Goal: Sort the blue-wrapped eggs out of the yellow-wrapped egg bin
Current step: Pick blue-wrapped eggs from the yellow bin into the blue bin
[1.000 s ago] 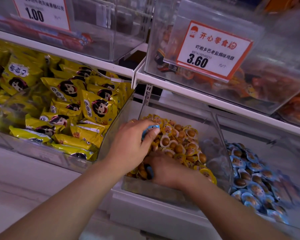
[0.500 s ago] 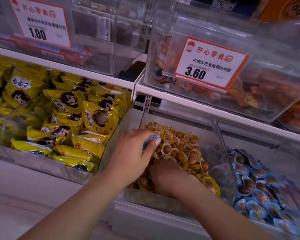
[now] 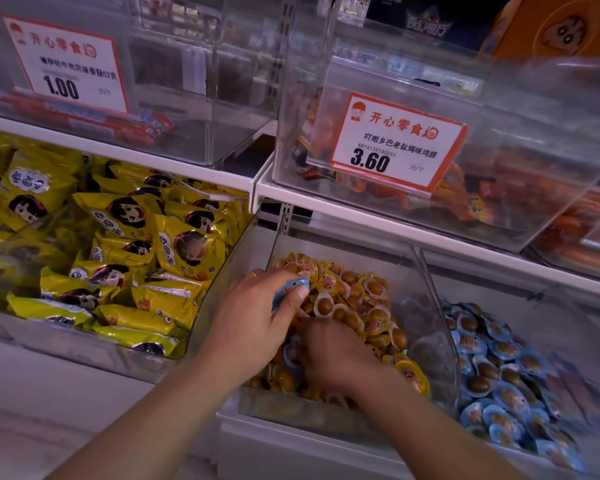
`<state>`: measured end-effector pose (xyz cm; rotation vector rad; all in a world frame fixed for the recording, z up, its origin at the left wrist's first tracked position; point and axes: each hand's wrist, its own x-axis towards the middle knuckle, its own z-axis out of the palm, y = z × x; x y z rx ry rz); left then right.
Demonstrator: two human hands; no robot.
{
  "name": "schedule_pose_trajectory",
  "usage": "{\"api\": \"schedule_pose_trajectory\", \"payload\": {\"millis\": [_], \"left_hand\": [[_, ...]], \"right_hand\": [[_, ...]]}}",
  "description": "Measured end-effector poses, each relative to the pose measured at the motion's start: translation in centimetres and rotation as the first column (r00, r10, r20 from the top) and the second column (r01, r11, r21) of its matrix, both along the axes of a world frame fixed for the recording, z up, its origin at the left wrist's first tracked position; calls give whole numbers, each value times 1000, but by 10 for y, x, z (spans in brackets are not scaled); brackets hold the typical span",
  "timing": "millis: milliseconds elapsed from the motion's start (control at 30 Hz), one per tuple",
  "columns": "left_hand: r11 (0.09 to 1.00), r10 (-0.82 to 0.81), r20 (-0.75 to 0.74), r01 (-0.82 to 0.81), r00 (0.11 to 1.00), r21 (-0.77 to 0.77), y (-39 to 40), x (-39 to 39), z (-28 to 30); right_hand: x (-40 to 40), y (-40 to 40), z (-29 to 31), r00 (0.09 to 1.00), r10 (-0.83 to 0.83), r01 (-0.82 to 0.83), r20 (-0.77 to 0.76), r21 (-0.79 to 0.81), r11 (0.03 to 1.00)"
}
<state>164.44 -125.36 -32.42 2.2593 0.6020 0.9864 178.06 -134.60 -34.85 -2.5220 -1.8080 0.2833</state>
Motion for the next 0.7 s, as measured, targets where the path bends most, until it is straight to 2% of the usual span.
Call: {"api": "schedule_pose_trajectory", "payload": {"millis": [67,133,300,500,600,667,700], "left_hand": [[1000,-1,7,1,1000,-5,0,0,0],[1000,-2,20,2,1000,0,-1,1,1],[1000,-1,19,1,1000,-5,-1,2,0],[999,1,20,-2,1000,32,-1,2,1],[1000,-8,33,7,999,27,-2,1,4],[995,8,28,-10,1000,95,-6,3,8],[989,18,37,-23,999,147,-10,5,11]], "right_hand": [[5,-3,2,996,-70,73,-48,83,994],[8,-8,2,998,-60,64,-35,119,991],[-6,-8,1,987,138,-132,79,-84,988],[-1,1,-5,995,76,-70,66,-79,994],[4,-4,-3,996,-2,6,-93,46,999],[9,-13,7,983,-35,81,-179,260,962],[10,-20,13,966,-55,152,-251,385,910]]}}
